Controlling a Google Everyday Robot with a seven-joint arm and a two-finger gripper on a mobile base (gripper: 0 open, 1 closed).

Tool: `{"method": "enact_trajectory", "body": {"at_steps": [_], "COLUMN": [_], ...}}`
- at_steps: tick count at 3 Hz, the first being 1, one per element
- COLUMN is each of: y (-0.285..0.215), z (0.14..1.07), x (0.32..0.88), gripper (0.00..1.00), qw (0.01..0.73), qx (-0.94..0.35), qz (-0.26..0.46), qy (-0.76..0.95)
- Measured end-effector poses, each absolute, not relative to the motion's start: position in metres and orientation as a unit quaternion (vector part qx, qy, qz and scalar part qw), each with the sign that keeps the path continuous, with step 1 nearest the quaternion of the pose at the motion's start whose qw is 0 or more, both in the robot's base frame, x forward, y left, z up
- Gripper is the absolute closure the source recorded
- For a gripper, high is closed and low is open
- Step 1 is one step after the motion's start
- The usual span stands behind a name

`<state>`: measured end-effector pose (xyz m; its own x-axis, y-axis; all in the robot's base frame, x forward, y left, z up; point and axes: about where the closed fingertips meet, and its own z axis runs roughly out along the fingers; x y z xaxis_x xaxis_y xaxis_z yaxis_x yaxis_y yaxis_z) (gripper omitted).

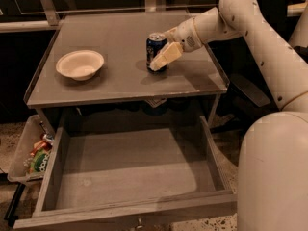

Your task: Place pepsi can into top drawer

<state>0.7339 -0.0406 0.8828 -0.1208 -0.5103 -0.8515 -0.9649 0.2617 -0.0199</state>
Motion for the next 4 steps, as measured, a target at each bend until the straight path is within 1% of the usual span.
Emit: {"method": "enact_trajectory", "body": {"at_steps": [1, 4], "y": [-0.0399, -0.0398], "z": [0.8823, 0.8822], "x": [0.7338, 0.7338], "gripper": [0.16, 0.85], "qw": [0.392, 0.392], "qx": [-0.534, -0.534], "qz": [0.29, 0.29], "qy": [0.69, 0.69]}}
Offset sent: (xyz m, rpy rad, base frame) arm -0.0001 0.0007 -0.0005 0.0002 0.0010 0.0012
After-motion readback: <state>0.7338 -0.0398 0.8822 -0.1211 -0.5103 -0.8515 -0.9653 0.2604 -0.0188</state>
